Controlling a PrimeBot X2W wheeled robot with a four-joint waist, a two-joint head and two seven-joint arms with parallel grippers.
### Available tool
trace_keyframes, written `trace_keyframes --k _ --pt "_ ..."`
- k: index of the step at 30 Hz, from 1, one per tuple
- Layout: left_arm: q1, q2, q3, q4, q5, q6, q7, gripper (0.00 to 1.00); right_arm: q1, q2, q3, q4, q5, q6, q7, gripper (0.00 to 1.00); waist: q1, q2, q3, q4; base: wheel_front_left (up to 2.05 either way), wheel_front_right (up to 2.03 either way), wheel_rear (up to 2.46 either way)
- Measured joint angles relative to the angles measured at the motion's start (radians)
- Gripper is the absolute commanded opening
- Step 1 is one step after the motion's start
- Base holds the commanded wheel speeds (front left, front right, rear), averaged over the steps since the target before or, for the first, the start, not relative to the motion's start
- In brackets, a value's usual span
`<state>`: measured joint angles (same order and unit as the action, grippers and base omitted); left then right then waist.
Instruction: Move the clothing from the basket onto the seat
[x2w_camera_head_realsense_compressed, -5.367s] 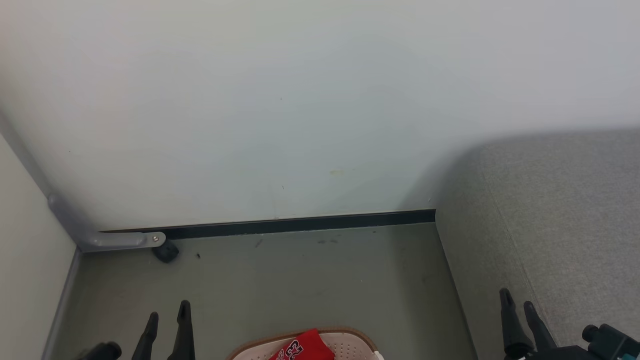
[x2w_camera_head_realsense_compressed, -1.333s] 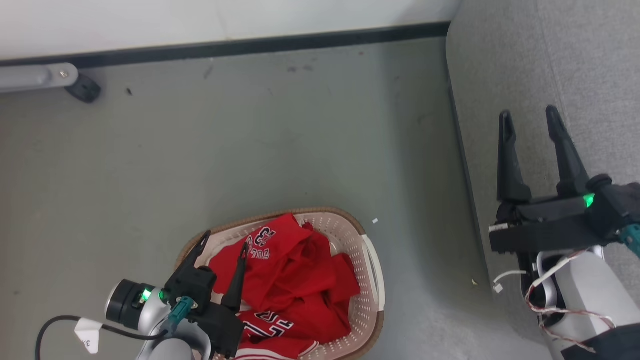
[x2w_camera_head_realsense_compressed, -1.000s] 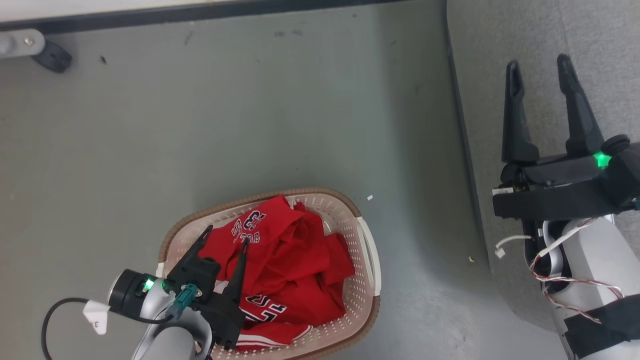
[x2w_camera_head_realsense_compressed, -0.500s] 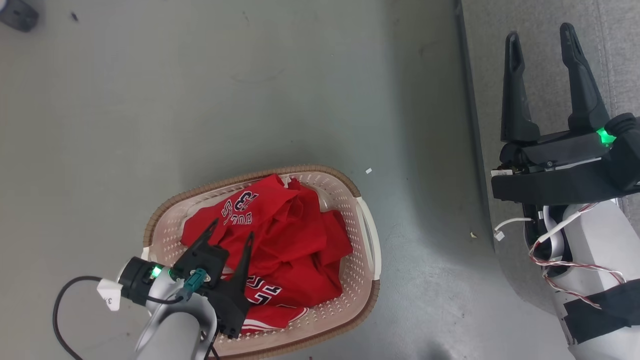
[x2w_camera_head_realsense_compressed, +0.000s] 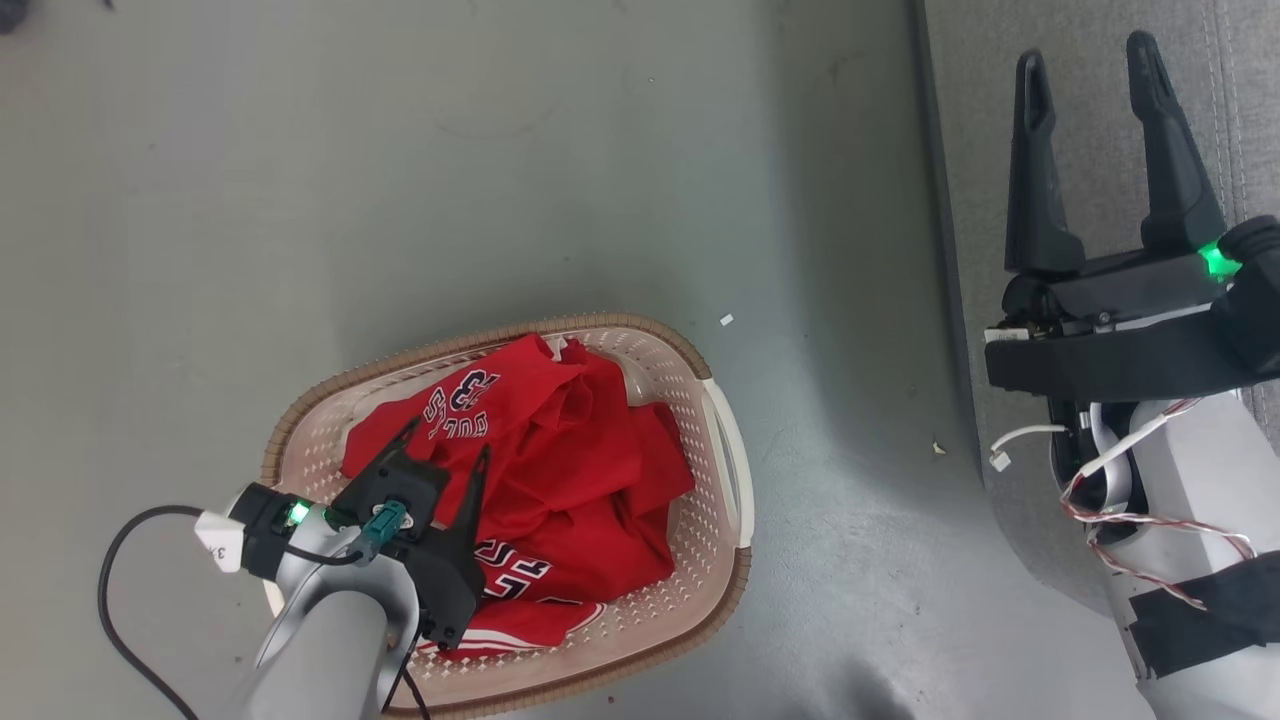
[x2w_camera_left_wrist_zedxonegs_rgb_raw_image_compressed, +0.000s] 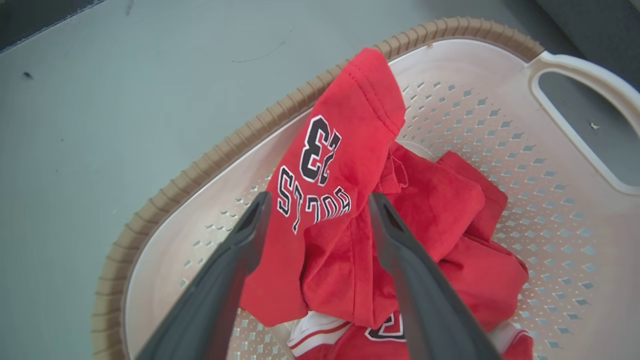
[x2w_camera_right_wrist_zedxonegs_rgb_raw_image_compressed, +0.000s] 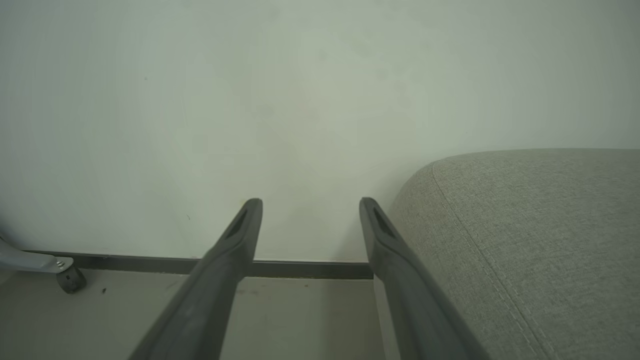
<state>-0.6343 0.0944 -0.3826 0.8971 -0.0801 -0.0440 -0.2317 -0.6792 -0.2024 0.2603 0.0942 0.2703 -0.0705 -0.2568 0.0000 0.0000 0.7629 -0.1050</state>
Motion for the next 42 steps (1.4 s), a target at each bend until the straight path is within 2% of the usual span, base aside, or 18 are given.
trace_keyframes --k 12,19,27,28,29,31,32,34,42 --pt "-0.065 -0.002 -0.002 0.083 0.014 0.001 0.01 1.0 -0.011 -0.002 -0.01 -0.025 -0.007 0.0 0.0 1.0 0.0 0.0 0.043 -0.019 0.0 0.0 0.0" --pt "-0.102 -0.003 0.019 0.13 0.012 0.028 0.01 1.0 -0.011 -0.004 -0.014 -0.031 -0.016 0.0 0.0 1.0 0.0001 0.0 0.064 -0.022 0.0 0.0 0.0" --pt "-0.137 -0.011 0.01 0.168 0.013 0.027 0.01 1.0 -0.011 -0.003 -0.015 -0.036 -0.021 0.0 0.0 1.0 0.0001 0.0 0.073 -0.019 0.0 0.0 0.0" --pt "-0.141 -0.011 0.008 0.17 0.013 0.027 0.01 0.97 -0.011 -0.003 -0.015 -0.036 -0.022 0.0 0.0 1.0 0.0 0.0 0.074 -0.019 0.0 0.0 0.0" --pt "-0.143 -0.013 0.006 0.174 0.013 0.027 0.01 0.84 -0.011 -0.003 -0.016 -0.036 -0.023 0.0 0.0 1.0 0.0 0.0 0.074 -0.019 0.0 0.0 0.0" --pt "-0.146 -0.019 -0.002 0.186 0.014 0.026 0.01 0.47 -0.011 -0.003 -0.017 -0.036 -0.023 0.0 0.0 1.0 0.0 0.0 0.074 -0.019 0.0 0.0 0.0" --pt "-0.147 -0.022 -0.006 0.19 0.015 0.026 0.01 0.38 -0.011 -0.003 -0.018 -0.036 -0.023 0.0 0.0 1.0 0.0 0.0 0.074 -0.019 0.0 0.0 0.0" --pt "-0.155 -0.026 -0.013 0.197 0.016 0.021 0.01 0.01 -0.009 -0.003 -0.02 -0.036 -0.023 0.0 0.0 1.0 0.0001 0.0 0.074 -0.019 0.0 0.0 0.0" --pt "-0.163 -0.039 -0.039 0.218 0.02 -0.004 0.0 0.0 -0.005 -0.008 -0.039 -0.027 -0.023 0.0 0.0 1.0 0.0001 0.0 0.066 -0.013 0.0 0.0 0.0"
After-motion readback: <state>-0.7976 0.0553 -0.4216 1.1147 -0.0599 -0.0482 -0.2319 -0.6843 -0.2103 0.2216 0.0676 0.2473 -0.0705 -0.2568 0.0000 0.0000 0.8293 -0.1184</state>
